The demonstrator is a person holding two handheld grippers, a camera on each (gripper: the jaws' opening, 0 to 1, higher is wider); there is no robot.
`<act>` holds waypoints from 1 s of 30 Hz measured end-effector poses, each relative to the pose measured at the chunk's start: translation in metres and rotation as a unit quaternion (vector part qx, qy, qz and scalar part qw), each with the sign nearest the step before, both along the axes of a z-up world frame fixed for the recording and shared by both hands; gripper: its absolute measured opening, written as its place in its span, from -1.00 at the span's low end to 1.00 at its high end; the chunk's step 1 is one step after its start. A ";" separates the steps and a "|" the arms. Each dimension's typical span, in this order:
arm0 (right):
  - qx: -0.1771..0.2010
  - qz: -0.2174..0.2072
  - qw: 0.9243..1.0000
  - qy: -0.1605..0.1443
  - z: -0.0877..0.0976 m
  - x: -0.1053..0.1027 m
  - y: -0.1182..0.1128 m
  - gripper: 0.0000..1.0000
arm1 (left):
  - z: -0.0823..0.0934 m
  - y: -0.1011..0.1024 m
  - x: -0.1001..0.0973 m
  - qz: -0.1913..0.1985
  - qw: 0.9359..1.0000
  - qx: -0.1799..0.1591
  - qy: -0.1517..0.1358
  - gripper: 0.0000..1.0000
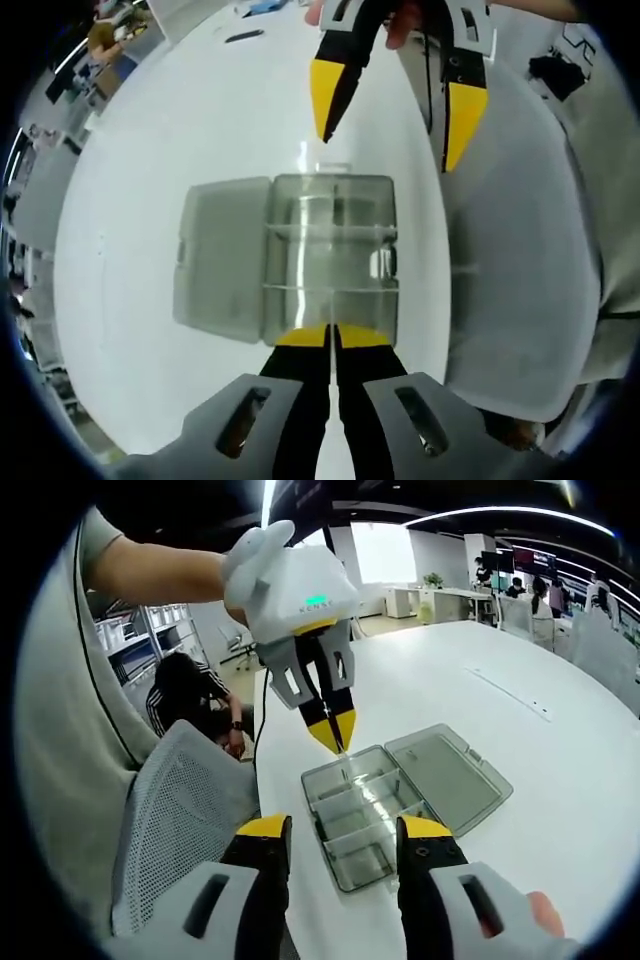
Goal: Insert the divider into the dual guide fixture by aligning both edges with the guide slots and pushing it downward to the bottom, including one-sided entry, uneven engagement, binding, and posture correction.
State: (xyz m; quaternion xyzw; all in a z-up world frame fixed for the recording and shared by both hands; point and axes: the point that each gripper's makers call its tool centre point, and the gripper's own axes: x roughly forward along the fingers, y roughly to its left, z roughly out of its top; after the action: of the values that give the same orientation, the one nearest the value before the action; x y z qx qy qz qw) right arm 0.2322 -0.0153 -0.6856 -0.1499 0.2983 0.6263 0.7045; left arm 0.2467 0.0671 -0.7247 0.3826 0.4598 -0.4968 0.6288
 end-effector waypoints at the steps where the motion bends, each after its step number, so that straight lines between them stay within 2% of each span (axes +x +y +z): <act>1: 0.001 0.000 1.000 0.000 0.000 0.000 0.000 -0.23 | 0.000 0.000 0.000 -0.001 1.000 0.001 0.001 -1.00; 30: 0.001 0.000 1.000 0.000 0.002 0.001 0.000 -0.24 | -0.002 0.003 -0.001 -0.022 1.000 0.020 -0.002 -1.00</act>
State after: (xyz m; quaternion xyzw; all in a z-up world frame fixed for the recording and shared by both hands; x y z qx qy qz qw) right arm 0.2329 -0.0155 -0.6839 -0.1492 0.2974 0.6264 0.7049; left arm 0.2461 0.0702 -0.7269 0.4059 0.4596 -0.5004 0.6113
